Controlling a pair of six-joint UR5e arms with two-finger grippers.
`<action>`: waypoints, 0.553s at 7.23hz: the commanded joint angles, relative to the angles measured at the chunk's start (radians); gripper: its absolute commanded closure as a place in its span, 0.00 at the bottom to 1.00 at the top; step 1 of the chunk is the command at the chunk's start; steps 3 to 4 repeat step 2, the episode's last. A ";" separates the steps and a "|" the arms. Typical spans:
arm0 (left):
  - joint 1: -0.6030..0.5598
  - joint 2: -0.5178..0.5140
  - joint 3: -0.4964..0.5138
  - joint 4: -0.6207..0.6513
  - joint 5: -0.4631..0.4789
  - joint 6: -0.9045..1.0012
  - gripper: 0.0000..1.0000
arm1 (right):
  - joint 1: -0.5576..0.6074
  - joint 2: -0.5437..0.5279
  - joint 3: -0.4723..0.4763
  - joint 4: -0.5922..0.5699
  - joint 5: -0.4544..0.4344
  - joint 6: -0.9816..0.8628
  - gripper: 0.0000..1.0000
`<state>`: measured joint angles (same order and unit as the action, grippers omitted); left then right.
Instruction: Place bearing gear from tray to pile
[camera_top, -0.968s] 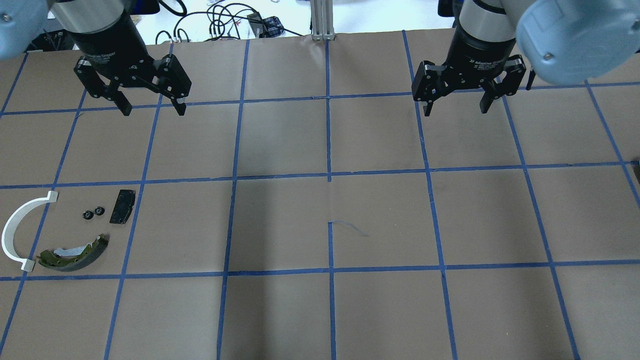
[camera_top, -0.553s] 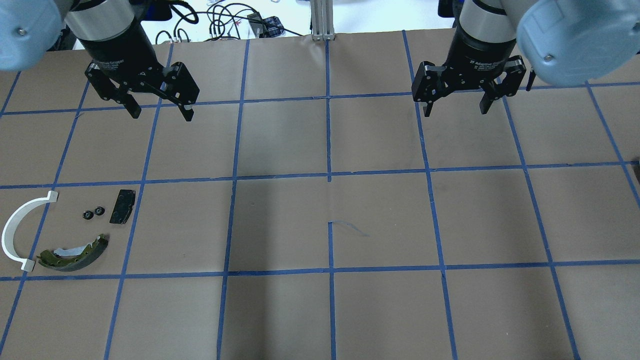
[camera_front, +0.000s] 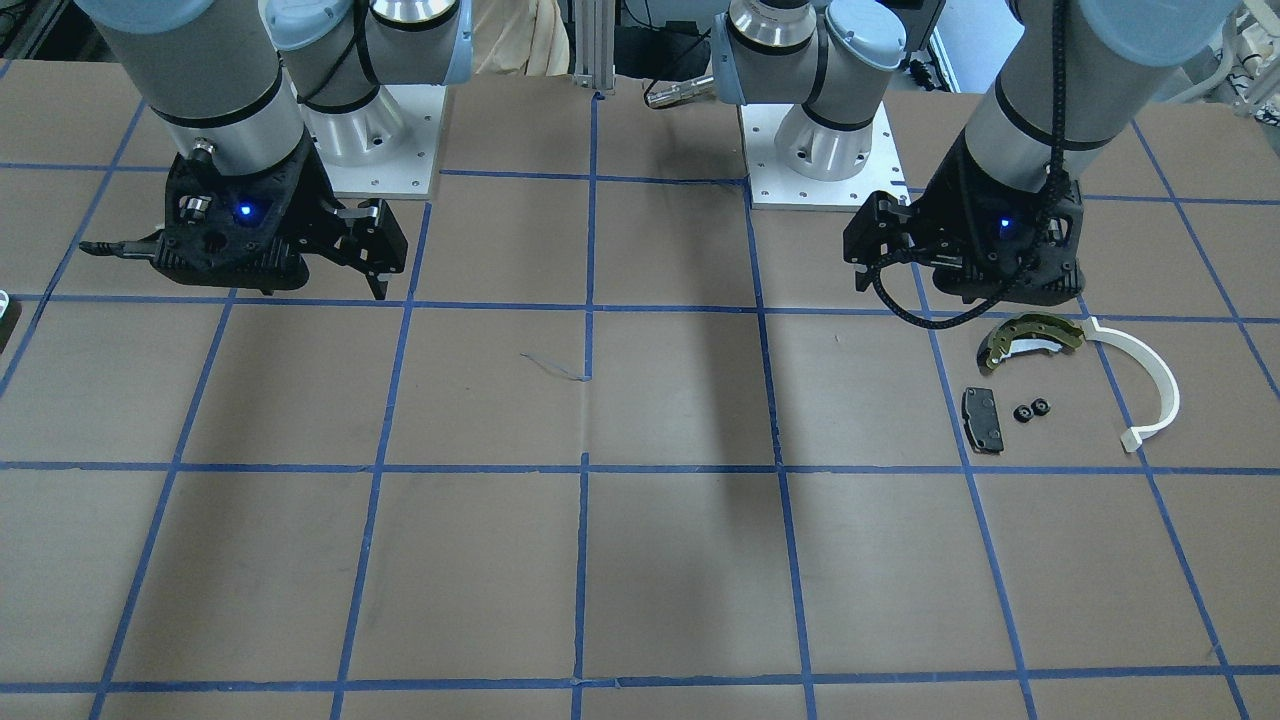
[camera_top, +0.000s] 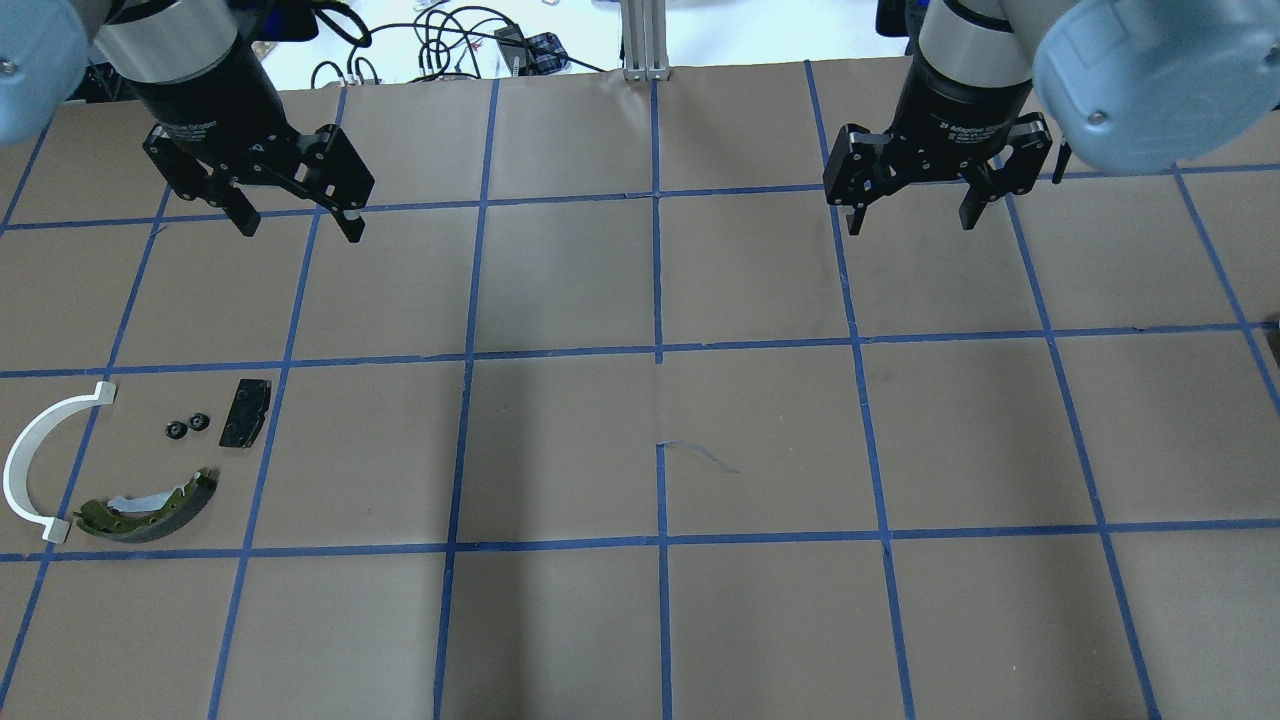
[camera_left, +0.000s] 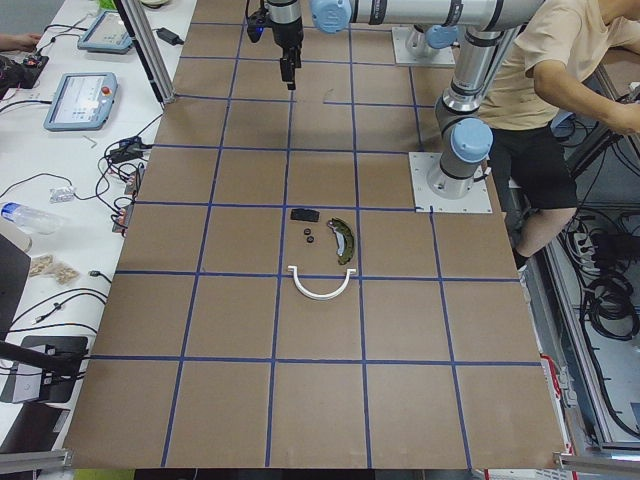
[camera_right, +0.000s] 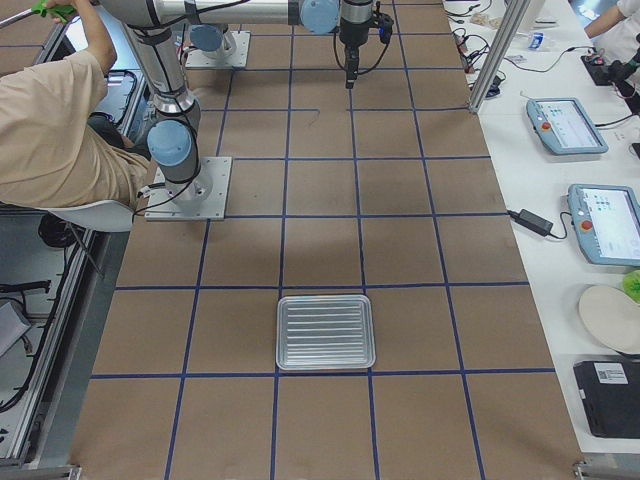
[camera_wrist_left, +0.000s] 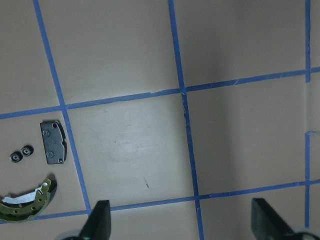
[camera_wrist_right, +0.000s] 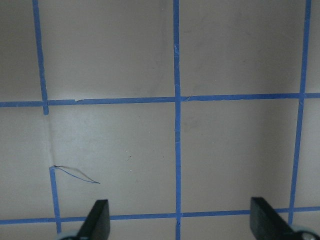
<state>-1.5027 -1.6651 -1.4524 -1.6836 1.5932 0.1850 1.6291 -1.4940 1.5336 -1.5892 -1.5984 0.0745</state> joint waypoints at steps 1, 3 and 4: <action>0.004 0.001 0.000 -0.001 0.008 -0.002 0.00 | 0.000 0.000 0.000 0.000 0.000 -0.001 0.00; 0.001 0.001 0.000 -0.001 0.008 -0.010 0.00 | 0.000 0.001 0.000 0.000 -0.002 -0.001 0.00; 0.001 0.001 0.000 -0.001 0.008 -0.010 0.00 | 0.000 0.001 0.000 0.000 -0.002 -0.001 0.00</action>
